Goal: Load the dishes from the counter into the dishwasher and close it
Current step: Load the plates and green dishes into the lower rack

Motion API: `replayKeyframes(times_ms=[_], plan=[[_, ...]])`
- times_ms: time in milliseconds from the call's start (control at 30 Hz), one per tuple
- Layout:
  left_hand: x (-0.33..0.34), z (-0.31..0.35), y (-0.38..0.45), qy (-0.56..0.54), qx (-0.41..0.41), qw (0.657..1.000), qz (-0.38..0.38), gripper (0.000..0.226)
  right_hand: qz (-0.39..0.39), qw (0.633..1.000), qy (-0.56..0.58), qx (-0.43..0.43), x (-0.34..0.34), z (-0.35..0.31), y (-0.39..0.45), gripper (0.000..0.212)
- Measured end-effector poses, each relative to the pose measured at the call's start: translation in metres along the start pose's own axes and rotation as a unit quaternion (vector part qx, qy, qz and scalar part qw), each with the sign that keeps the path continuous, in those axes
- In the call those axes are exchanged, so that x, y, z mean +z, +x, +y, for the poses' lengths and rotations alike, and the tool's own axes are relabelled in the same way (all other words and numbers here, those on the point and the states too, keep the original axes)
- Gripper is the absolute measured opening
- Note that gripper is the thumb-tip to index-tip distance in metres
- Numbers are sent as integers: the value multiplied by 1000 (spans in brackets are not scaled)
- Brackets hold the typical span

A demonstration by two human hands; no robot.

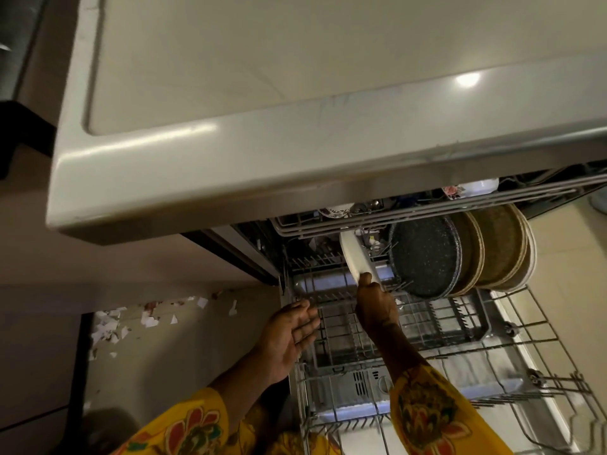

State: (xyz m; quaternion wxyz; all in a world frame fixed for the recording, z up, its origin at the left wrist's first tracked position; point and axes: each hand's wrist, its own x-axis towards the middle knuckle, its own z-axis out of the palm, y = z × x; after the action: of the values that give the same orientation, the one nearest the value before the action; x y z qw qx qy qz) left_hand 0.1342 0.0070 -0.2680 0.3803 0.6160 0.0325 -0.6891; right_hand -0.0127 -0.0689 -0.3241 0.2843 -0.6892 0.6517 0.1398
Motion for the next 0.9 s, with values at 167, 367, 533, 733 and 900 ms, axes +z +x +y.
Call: replayKeyframes(times_ms=[167,367,533,733,900], plan=[[-2,-4,-4,3,-11,1000,-1,40,0,1000,3,-9,8,7,-17,44],[-5,-3,-6,-2,-22,1000,2,38,7,999,-31,-8,9,3,-30,47],[-9,-2,-7,-9,-34,999,7,36,11,1000,-2,11,6,3,-32,48],[-11,0,-6,-8,-37,999,5,26,-2,1000,-15,2,4,1,-18,48],[-15,-3,-5,-5,-39,999,10,19,18,999,-26,9,13,-5,-25,46]])
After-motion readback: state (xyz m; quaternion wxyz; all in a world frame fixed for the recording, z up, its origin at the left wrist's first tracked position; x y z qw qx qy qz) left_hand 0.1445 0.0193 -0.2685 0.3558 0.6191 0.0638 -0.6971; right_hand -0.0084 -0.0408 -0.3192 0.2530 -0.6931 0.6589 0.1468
